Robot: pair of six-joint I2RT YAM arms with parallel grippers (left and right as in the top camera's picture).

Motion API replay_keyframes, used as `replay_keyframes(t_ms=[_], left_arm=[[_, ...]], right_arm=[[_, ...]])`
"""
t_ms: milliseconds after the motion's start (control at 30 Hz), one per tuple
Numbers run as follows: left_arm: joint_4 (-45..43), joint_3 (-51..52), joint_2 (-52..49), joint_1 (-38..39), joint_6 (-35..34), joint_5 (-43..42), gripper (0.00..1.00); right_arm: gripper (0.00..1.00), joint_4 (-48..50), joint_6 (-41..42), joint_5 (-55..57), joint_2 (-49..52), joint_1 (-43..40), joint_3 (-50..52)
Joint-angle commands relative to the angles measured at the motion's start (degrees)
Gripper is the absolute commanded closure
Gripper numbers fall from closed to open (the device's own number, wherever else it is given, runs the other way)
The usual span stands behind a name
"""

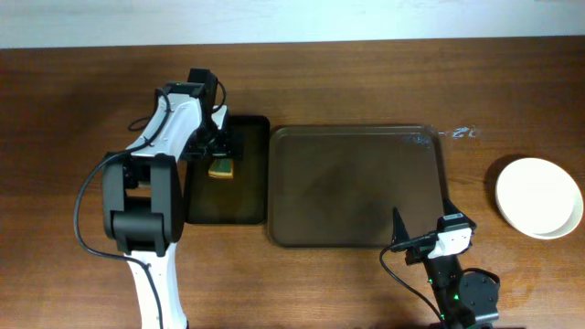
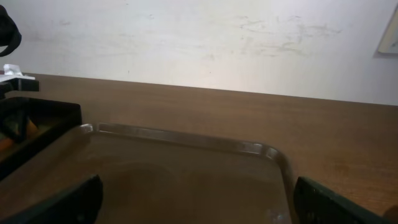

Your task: Clean dirty plates on tray and stack at the side

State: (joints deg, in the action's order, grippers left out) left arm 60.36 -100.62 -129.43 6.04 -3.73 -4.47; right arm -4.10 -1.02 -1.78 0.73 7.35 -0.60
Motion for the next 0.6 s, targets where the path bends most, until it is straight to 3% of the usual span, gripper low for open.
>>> replay_keyframes(t_ms=[0,267,367,467,567], left_arm=[[0.1,1.2,13.7,-0.2,0.1,-0.6,0.0],[0.1,1.2,61.4,-0.2,0.1,-0.6,0.0],[0.6,1.2,74.3,-0.2,0.6,-0.5,0.0],[10.5,1.3,86.1,-0.2,3.3,4.5,0.0],[18.6,3.0,93.9,-0.4,3.3,4.4,0.0]], right_arm=[[0.02,-0.2,0.6,-1.0,-0.4,-0.3,0.3],[0.02,-0.2,0.6,-1.0,-0.4,-0.3,0.3],[0.02,-0.2,0.6,-1.0,-0.4,-0.3,0.3],[0.02,-0.2,0.6,-1.0,-0.4,-0.3,0.3],[0.02,-0.2,0.6,-1.0,-0.4,-0.3,0.3]])
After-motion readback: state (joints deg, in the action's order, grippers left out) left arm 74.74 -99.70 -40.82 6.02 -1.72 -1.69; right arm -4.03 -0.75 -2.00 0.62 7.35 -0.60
